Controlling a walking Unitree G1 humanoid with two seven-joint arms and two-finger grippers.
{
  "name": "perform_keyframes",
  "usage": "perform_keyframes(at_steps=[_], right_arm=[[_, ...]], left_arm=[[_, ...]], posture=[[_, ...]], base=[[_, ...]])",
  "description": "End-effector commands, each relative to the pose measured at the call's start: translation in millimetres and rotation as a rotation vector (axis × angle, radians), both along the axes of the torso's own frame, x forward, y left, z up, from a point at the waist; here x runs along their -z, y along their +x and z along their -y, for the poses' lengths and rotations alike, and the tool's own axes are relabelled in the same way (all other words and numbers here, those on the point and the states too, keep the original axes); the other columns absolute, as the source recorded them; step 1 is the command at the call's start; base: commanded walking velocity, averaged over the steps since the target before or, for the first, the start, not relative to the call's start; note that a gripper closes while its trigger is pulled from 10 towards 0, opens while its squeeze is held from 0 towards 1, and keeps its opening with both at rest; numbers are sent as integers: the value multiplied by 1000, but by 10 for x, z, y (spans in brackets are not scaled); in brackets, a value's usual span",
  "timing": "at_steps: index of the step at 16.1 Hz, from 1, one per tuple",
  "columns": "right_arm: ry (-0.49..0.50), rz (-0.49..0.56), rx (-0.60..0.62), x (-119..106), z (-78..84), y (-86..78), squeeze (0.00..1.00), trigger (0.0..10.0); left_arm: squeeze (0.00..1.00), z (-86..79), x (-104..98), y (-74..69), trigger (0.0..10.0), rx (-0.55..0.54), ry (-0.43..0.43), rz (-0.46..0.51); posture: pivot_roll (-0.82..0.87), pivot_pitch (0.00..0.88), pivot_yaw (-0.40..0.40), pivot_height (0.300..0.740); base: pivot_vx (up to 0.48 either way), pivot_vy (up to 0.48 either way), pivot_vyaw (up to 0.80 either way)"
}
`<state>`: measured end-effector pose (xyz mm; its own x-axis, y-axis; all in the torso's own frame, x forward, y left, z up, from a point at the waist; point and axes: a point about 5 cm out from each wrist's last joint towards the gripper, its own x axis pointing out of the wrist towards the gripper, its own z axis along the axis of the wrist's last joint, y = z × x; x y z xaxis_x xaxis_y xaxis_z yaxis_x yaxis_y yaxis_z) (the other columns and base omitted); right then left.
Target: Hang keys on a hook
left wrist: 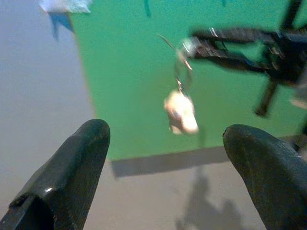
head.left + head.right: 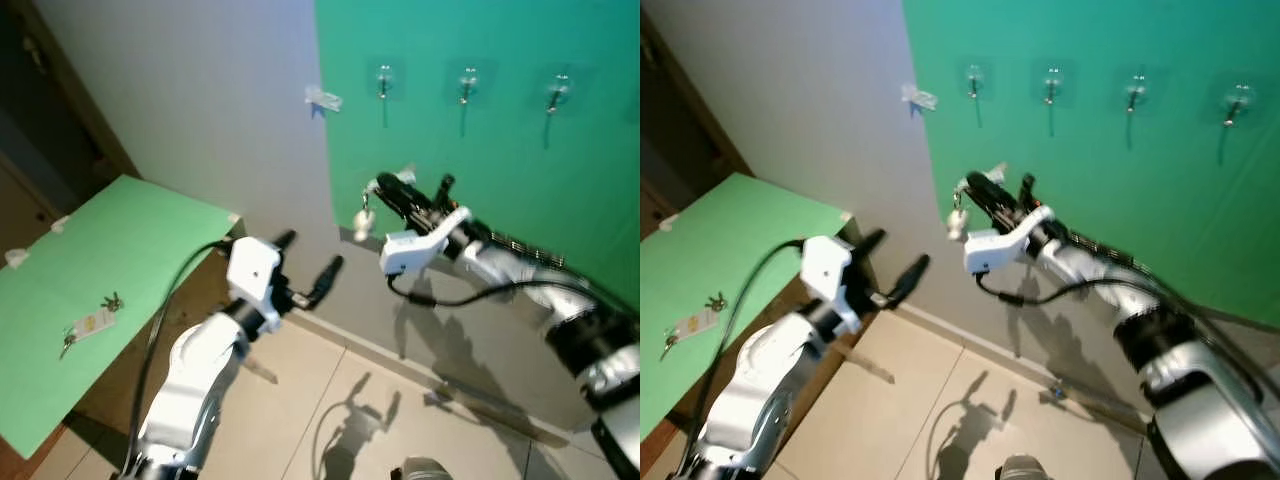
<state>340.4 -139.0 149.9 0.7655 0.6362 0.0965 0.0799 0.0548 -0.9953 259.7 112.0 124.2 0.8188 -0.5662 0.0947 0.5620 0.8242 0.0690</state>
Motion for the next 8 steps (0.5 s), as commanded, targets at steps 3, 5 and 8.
perform_keyframes(at_steps=[3, 5, 8], right_arm=[[138, -108, 59, 172, 19, -66, 0, 0], [335, -185, 122, 197, 62, -74, 0, 0], [930, -480, 249, 330, 180, -149, 0, 0]], left_arm=[[0, -126, 24, -108, 10000, -52, 110, 104], [0, -188, 43, -161, 10000, -84, 59, 93], [0, -370, 243, -156, 10000, -270, -53, -67]], posture=[[-254, 38, 148, 740], [-255, 41, 148, 740], [-255, 44, 140, 740]], base=[[0, 0, 0], [0, 0, 0], [0, 0, 0]])
